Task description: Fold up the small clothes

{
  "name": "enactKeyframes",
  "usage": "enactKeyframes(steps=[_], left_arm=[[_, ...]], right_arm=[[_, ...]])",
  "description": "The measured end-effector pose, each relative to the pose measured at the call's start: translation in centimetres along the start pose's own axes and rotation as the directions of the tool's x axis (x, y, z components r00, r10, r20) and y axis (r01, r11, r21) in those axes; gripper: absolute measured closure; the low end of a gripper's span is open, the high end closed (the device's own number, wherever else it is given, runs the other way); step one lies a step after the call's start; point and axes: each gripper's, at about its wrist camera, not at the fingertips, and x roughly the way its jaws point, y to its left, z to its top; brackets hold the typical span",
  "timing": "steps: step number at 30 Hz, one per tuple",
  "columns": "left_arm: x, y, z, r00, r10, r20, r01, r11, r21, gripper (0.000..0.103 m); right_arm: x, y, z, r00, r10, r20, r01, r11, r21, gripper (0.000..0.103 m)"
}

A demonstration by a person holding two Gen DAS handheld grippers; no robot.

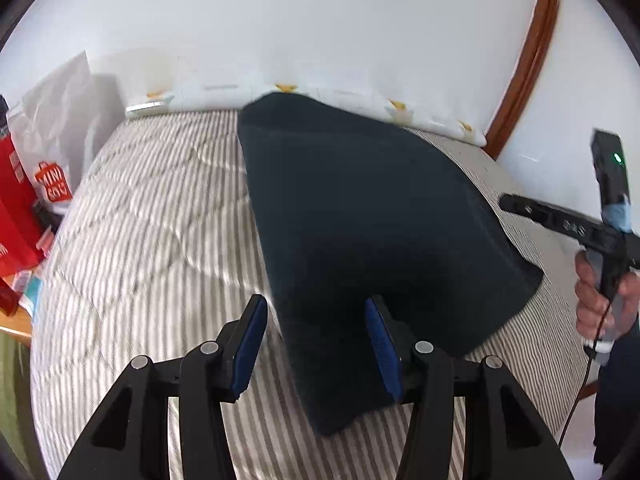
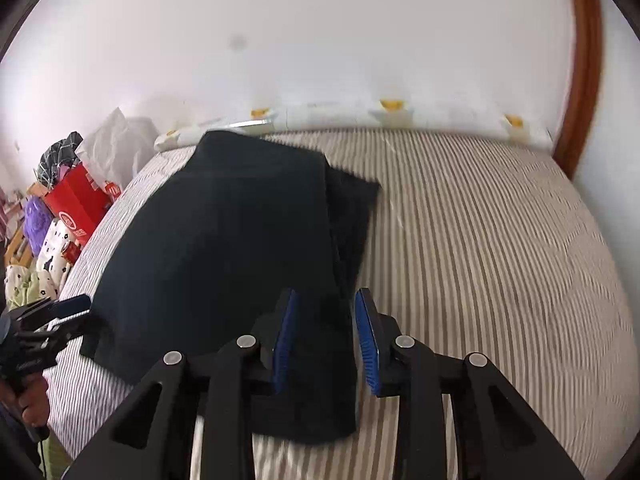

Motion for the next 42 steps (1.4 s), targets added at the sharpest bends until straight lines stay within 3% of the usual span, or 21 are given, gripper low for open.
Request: enactKeyframes(steps=[6, 13, 15, 16, 18, 22, 25, 29, 35, 37, 42], left_arm=[[0.6, 1.8, 2.4, 1.0, 0.013, 0.007, -0.012, 0.999, -0.048, 0.051], [2.6, 2.4, 2.7, 0.999, -0.034, -0.004, 0.033, 0.997, -0.063, 0.048], [2.9, 2.4, 2.8, 0.999, -0.038, 0.001, 0.038, 0.997, -0.063, 0.047], [3.0, 2.3, 2.9, 0.999, -0.044, 0.001, 0.044, 0.997, -0.064, 0.047], [3.2, 2.3, 3.0, 0.999, -0.054, 0.0, 0.054, 0.997, -0.063, 0.047], [3.3, 2.1, 2.9, 0.995, -0.103, 0.003, 0.103, 0.994, -0.032, 0.046], [3.3, 1.7, 2.9, 0.996, -0.089, 0.009, 0.09, 0.996, -0.019, 0.046], [3.2, 1.5, 3.0, 0.997, -0.079, 0.004, 0.079, 0.996, -0.04, 0.046], [2.4, 1.4, 2.1, 0.998, -0.07, 0.005, 0.07, 0.997, -0.032, 0.046], [2.1, 1.2, 1.9, 0.998, -0.066, 0.01, 0.066, 0.997, -0.034, 0.046], [2.2, 1.0, 1.5, 0.999, -0.045, 0.014, 0.046, 0.998, -0.051, 0.045]], right_arm=[[5.2, -0.3, 5.9, 0.997, 0.043, -0.064, -0.039, 0.997, 0.059, 0.068], [11.4, -0.1, 9.2, 0.988, 0.1, -0.116, -0.083, 0.986, 0.143, 0.068], [12.9, -0.3, 9.5, 0.986, 0.1, -0.133, -0.075, 0.98, 0.184, 0.073], [13.3, -0.1, 9.6, 0.987, 0.108, -0.119, -0.085, 0.979, 0.184, 0.093], [12.3, 0.0, 9.8, 0.992, 0.104, -0.075, -0.093, 0.985, 0.145, 0.094], [6.3, -1.9, 9.2, 0.992, 0.072, 0.105, -0.082, 0.991, 0.103, 0.095], [7.6, -3.1, 9.0, 0.995, 0.076, 0.067, -0.083, 0.99, 0.116, 0.095], [12.5, -3.1, 8.9, 0.996, 0.043, -0.073, -0.034, 0.992, 0.121, 0.09], [8.0, -4.1, 7.5, 0.997, 0.066, -0.031, -0.061, 0.986, 0.154, 0.062], [7.0, -4.2, 6.4, 0.994, 0.103, -0.035, -0.095, 0.981, 0.171, 0.058], [8.2, -3.5, 4.5, 0.987, 0.151, -0.062, -0.135, 0.968, 0.21, 0.059]])
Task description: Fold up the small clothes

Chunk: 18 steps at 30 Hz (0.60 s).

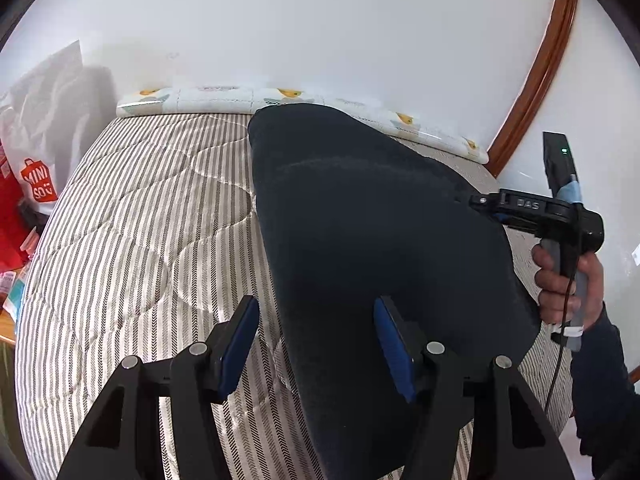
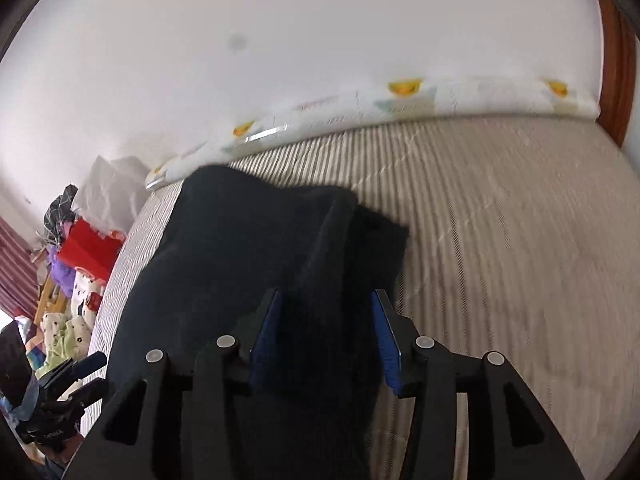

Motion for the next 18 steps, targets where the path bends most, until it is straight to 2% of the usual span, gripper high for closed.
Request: enactKeyframes(steps=[2, 3, 5, 6, 9, 12, 14, 15, 17, 18], left_arm=[[0.0, -0.1, -0.1, 1.0, 0.008, -0.004, -0.008, 1.0, -0.013, 0.046], [-0.1, -0.2, -0.1, 1.0, 0.013, -0.002, -0.013, 1.0, -0.01, 0.046], [-0.4, -0.4, -0.2, 1.0, 0.025, 0.001, -0.025, 1.0, 0.001, 0.045], [-0.4, -0.5, -0.2, 1.0, 0.024, -0.001, -0.024, 1.0, 0.003, 0.045], [-0.4, -0.7, -0.2, 1.0, 0.025, -0.004, -0.025, 0.999, 0.021, 0.045], [-0.7, -0.7, 0.0, 0.999, 0.044, -0.002, -0.044, 0.999, 0.032, 0.046], [-0.9, -0.7, 0.2, 0.998, 0.056, 0.007, -0.057, 0.998, 0.038, 0.046], [-0.9, -0.6, 0.3, 0.997, 0.067, 0.044, -0.07, 0.996, 0.06, 0.046], [-0.6, -0.2, 0.7, 0.996, 0.08, 0.04, -0.081, 0.995, 0.049, 0.046], [-0.5, 0.0, 0.8, 0.996, 0.081, 0.037, -0.082, 0.996, 0.041, 0.046]], right_arm=[[1.0, 0.7, 0.0, 1.0, 0.021, -0.006, -0.021, 1.0, -0.022, 0.096], [0.9, 1.1, 0.1, 1.0, -0.006, 0.004, 0.006, 0.999, -0.046, 0.096], [-0.9, 1.4, -0.1, 0.994, -0.055, 0.099, 0.062, 0.995, -0.077, 0.098], [-1.5, 1.5, -0.3, 0.991, -0.063, 0.119, 0.074, 0.993, -0.092, 0.098], [-0.4, 1.2, -1.2, 0.992, -0.115, 0.06, 0.122, 0.985, -0.122, 0.098], [-0.5, 1.3, -0.4, 0.991, -0.13, 0.037, 0.134, 0.985, -0.11, 0.095], [-1.1, 1.6, 0.7, 0.986, -0.153, 0.061, 0.159, 0.981, -0.107, 0.083], [-1.2, 1.8, 1.2, 0.982, -0.17, 0.077, 0.178, 0.978, -0.106, 0.078], [-0.6, 2.0, 2.9, 0.982, -0.168, 0.081, 0.176, 0.979, -0.104, 0.055], [0.1, 2.0, 3.6, 0.985, -0.158, 0.065, 0.164, 0.982, -0.097, 0.055]])
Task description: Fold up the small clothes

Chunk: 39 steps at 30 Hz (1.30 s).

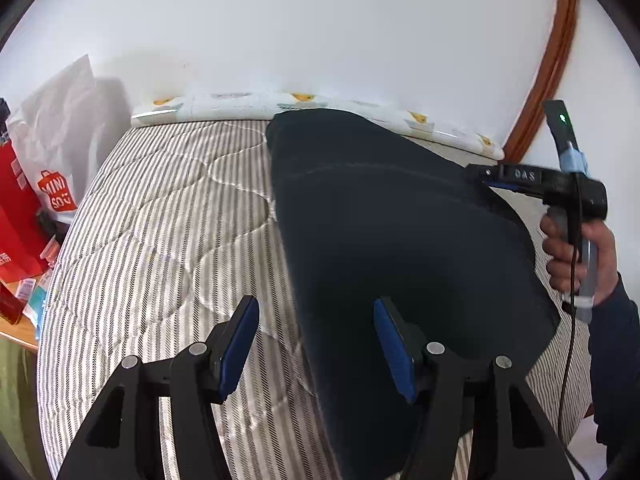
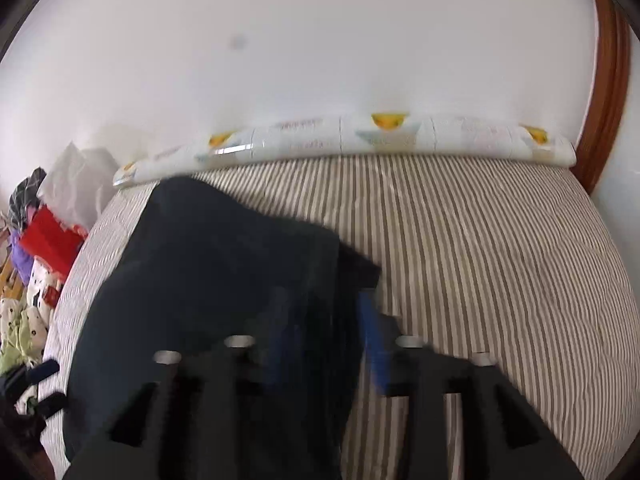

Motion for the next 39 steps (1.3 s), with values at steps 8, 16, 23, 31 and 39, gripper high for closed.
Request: enactKeyframes(steps=[8, 16, 23, 31, 39], left_arm=[[1.2, 0.6, 0.8, 1.0, -0.007, -0.007, 0.007, 1.0, -0.027, 0.045], [1.2, 0.5, 0.8, 1.0, -0.006, -0.006, 0.006, 1.0, -0.025, 0.044], [0.4, 0.5, -0.5, 1.0, -0.003, 0.005, 0.003, 0.999, -0.052, 0.044], [-1.7, -0.1, -3.0, 0.998, 0.064, -0.001, -0.064, 0.995, -0.079, 0.044], [-6.4, -2.0, -5.3, 0.996, 0.086, 0.017, -0.084, 0.994, -0.064, 0.044]], right_arm=[[4.9, 0.5, 2.1, 0.998, 0.03, -0.059, -0.027, 0.998, 0.05, 0.089], [3.8, 0.2, 1.9, 0.999, -0.011, -0.03, 0.012, 0.999, 0.04, 0.088], [-2.0, -0.4, -1.1, 1.0, 0.004, -0.023, -0.004, 1.0, 0.02, 0.071], [-6.0, -0.6, -10.9, 0.993, -0.114, -0.031, 0.113, 0.993, -0.015, 0.057], [-13.2, -0.7, -14.7, 0.975, -0.212, 0.06, 0.21, 0.977, 0.046, 0.057]])
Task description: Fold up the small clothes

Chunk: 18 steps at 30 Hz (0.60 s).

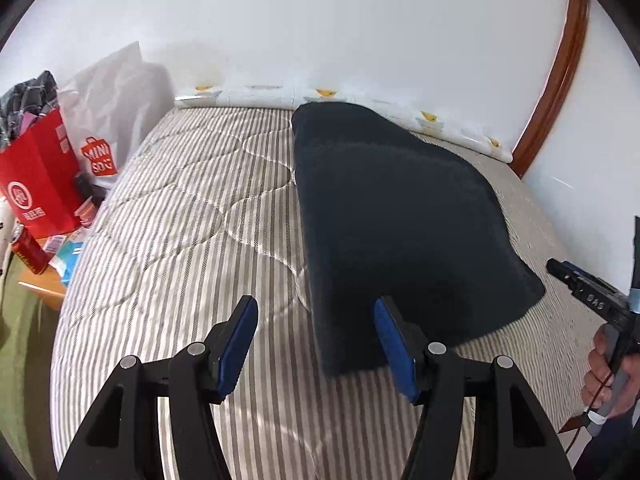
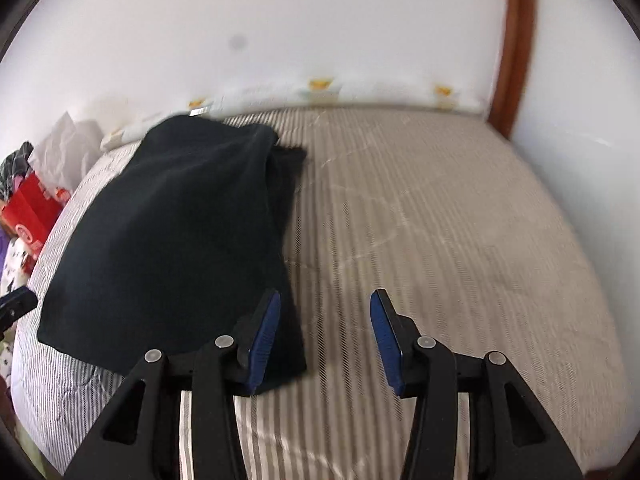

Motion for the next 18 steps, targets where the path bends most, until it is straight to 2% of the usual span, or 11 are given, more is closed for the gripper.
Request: enactKeyframes(steps=[3, 5, 7, 10, 12, 15, 16, 17, 18], left_arm=[[-2.1, -1.1, -0.6, 1.0, 0.004, 0.027, -0.004, 1.0, 0.015, 0.039], [-3.7, -1.9, -1.1, 0.998, 0.014, 0.064, -0.016, 0.999, 0.028, 0.035], [-5.2, -2.7, -1.5, 0.995, 0.022, 0.099, -0.026, 0.999, 0.039, 0.031], [-7.4, -3.4, -2.3, 0.99, 0.032, 0.139, -0.037, 0.999, 0.031, 0.028], [-9.0, -3.7, -2.9, 0.985, 0.044, 0.165, -0.049, 0.998, 0.029, 0.023], [-10.5, -4.3, -3.6, 0.981, 0.051, 0.186, -0.059, 0.998, 0.035, 0.022], [-10.9, -4.6, -3.8, 0.981, 0.052, 0.189, -0.06, 0.997, 0.039, 0.021], [-11.4, -4.9, -4.0, 0.979, 0.051, 0.197, -0.061, 0.997, 0.046, 0.021], [-11.8, -5.1, -4.2, 0.978, 0.051, 0.204, -0.062, 0.997, 0.048, 0.02]], right_arm=[[-2.9, 0.1, -0.1, 1.0, 0.005, 0.01, -0.005, 1.0, 0.018, 0.05], [-4.9, 0.2, -0.1, 1.0, 0.005, 0.023, -0.006, 0.999, 0.032, 0.039], [-6.5, 0.5, -0.1, 0.998, -0.04, 0.041, 0.039, 0.999, 0.026, 0.033], [-9.0, 0.8, -0.3, 0.994, -0.073, 0.078, 0.071, 0.997, 0.032, 0.032], [-10.7, 0.9, -0.8, 0.995, -0.045, 0.085, 0.041, 0.998, 0.044, 0.032], [-12.6, 1.0, -1.8, 0.995, -0.029, 0.096, 0.024, 0.998, 0.05, 0.032], [-13.3, 1.2, -2.3, 0.994, -0.034, 0.106, 0.029, 0.998, 0.047, 0.03], [-13.7, 1.3, -2.6, 0.993, -0.04, 0.113, 0.036, 0.999, 0.04, 0.021], [-14.5, 1.5, -3.2, 0.99, -0.05, 0.129, 0.047, 0.999, 0.027, 0.017]])
